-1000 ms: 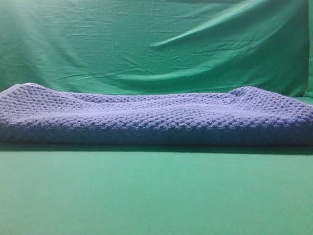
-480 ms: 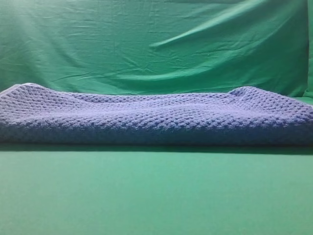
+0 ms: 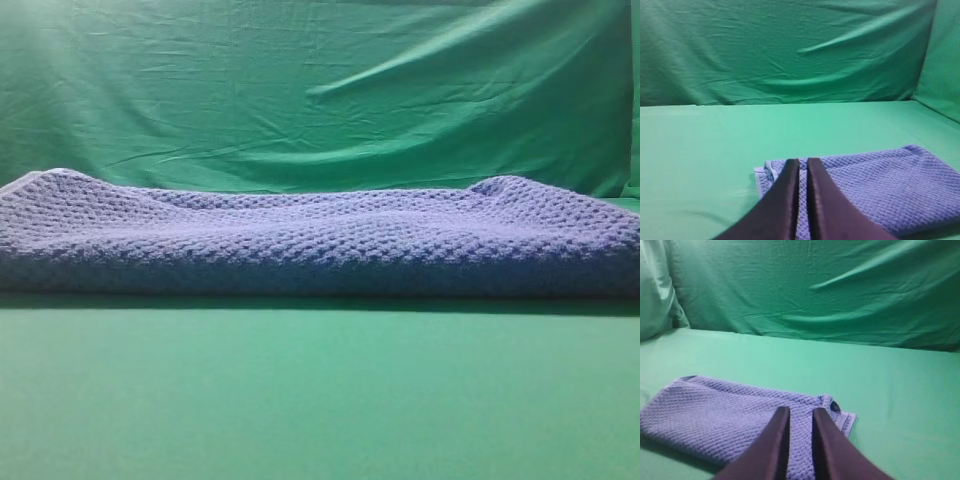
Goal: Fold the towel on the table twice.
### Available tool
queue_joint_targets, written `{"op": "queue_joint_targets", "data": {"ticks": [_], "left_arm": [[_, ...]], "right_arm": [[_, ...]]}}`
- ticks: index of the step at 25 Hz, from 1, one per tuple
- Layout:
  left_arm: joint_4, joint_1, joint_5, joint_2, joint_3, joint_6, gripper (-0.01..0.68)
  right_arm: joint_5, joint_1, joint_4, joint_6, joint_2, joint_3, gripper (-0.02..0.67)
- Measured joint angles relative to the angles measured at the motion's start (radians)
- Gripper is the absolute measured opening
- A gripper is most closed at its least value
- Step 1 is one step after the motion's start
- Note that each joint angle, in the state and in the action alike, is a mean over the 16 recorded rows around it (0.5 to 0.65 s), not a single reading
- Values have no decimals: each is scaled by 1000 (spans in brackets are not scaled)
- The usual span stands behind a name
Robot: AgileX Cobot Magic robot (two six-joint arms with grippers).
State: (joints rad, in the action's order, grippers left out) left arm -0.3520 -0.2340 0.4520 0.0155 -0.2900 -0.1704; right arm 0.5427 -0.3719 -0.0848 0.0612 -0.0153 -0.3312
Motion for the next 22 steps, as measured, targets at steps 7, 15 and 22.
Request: {"op": "queue_joint_targets", "data": {"ticks": [7, 15, 22], "left_arm": [[16, 0, -195, 0, 156, 0, 70], [-3, 0, -278, 0, 225, 1, 70], [-9, 0, -231, 0, 227, 2, 70]], "right_arm": [[-260, 0, 12, 0, 0, 177, 100], [-362, 0, 14, 0, 0, 277, 100], [-315, 0, 14, 0, 0, 291, 100]]}}
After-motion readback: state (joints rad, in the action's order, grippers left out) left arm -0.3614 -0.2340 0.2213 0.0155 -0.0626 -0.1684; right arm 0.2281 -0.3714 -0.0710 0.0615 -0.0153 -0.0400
